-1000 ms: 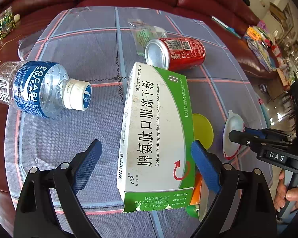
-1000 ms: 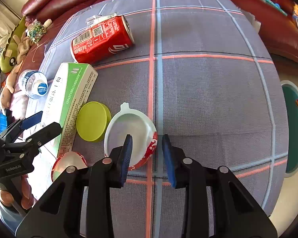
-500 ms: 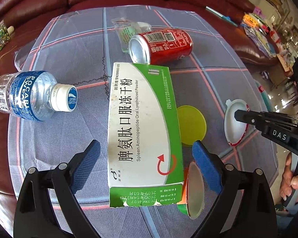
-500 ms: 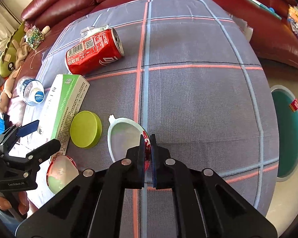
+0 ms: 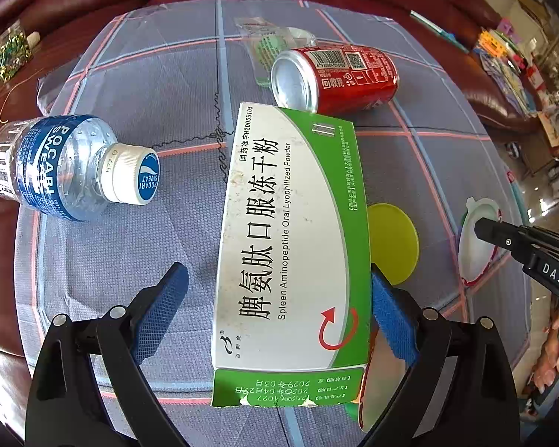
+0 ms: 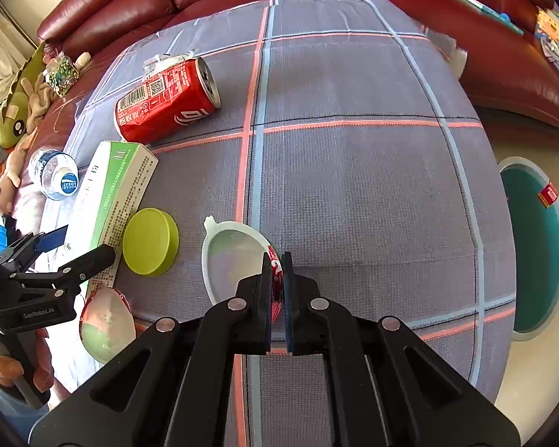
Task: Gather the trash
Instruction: 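Grasp the green-white medicine box with the left tool while the right tool grasps the white lid, then carry the box and white lid over the bin and open both tools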
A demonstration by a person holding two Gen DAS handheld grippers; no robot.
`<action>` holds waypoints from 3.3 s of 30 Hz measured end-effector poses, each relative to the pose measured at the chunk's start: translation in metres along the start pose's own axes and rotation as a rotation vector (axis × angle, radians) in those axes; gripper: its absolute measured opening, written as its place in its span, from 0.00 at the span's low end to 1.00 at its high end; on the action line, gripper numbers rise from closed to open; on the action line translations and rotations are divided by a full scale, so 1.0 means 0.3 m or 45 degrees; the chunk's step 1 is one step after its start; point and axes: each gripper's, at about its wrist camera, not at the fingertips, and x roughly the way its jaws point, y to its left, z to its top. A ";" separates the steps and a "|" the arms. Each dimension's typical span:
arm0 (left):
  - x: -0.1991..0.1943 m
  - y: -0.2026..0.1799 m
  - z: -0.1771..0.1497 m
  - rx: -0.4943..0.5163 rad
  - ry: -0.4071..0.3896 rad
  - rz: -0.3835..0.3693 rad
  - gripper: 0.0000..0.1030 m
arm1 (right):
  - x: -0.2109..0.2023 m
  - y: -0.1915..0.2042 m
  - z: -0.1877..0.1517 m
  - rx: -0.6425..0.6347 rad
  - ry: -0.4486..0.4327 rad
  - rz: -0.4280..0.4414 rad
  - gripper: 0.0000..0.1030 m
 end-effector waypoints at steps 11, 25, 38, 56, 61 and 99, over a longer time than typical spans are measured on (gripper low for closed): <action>-0.021 0.002 -0.011 -0.007 -0.032 -0.030 0.73 | 0.009 -0.002 -0.005 0.004 0.010 -0.007 0.05; -0.017 0.016 -0.013 -0.059 0.024 -0.024 0.77 | 0.002 -0.027 -0.014 0.020 0.014 -0.007 0.05; 0.017 -0.014 0.061 -0.016 0.000 0.076 0.72 | 0.004 -0.036 -0.005 0.017 0.020 0.015 0.05; -0.281 -0.270 0.095 0.096 -0.241 0.005 0.71 | -0.215 -0.214 0.014 0.122 -0.179 0.055 0.05; -0.294 -0.461 0.139 0.224 -0.277 -0.077 0.72 | -0.313 -0.367 0.005 0.180 -0.255 -0.013 0.05; 0.160 -1.309 0.197 0.640 0.053 -0.322 0.92 | -0.388 -1.157 -0.181 0.697 -0.275 -0.240 0.05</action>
